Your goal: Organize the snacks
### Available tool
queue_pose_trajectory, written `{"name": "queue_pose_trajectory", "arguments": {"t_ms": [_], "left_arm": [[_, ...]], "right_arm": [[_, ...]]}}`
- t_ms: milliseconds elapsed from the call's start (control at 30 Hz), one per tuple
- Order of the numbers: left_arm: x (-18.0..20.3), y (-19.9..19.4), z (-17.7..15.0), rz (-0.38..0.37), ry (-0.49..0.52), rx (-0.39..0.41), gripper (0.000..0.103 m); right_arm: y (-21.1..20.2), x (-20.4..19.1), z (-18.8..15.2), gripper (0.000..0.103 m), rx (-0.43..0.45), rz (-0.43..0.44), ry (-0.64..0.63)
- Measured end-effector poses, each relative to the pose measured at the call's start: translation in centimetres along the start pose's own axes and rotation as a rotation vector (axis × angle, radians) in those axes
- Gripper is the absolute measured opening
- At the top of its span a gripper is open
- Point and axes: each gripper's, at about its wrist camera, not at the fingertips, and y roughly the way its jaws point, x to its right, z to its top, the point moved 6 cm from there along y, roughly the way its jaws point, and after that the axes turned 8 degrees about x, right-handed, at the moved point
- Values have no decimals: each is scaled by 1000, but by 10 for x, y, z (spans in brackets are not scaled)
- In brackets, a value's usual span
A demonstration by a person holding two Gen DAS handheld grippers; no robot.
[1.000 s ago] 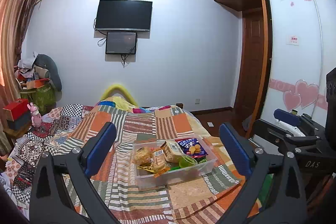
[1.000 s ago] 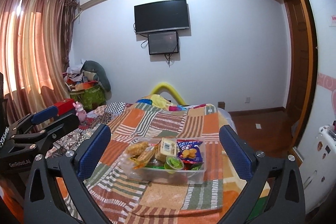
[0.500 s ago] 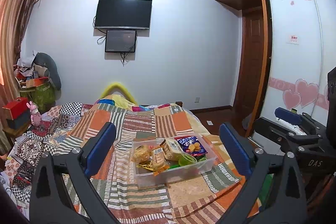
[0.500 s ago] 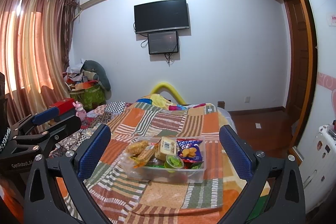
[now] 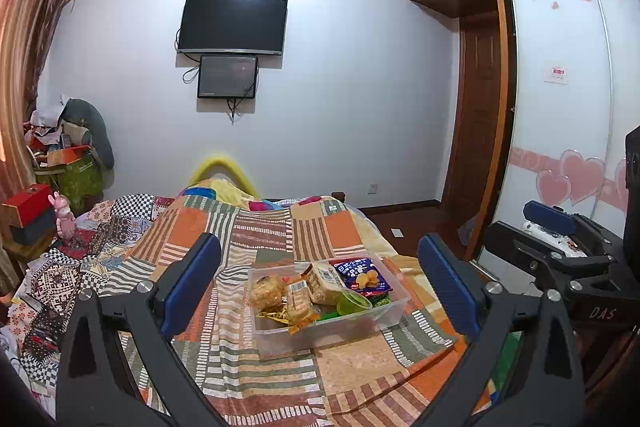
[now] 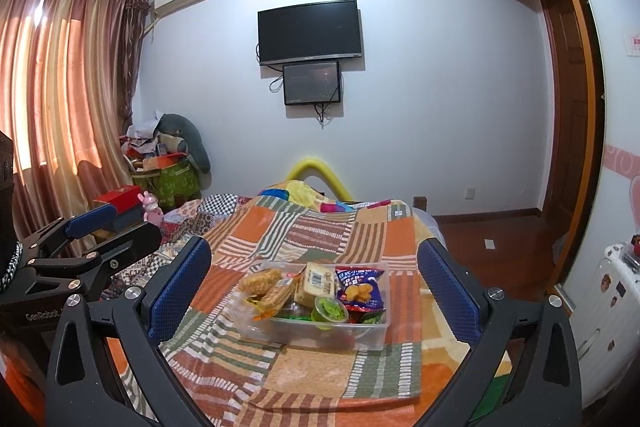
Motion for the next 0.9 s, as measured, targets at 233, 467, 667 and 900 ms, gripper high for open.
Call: {"name": "queue_pose_trajectory", "arguments": {"t_ms": [233, 467, 667, 900], "left_arm": [[1, -2, 0, -5, 5, -3, 101], [2, -4, 0, -6, 13, 0, 102], [2, -4, 2, -14, 4, -6, 103], [3, -5, 0, -25, -1, -17, 103]], "right_arm": [[-3, 1, 2, 103, 5, -2, 1], [-5, 1, 3, 103, 10, -6, -7], [-6, 1, 3, 103, 10, -7, -6], [-6, 1, 2, 103, 10, -8, -5]]}}
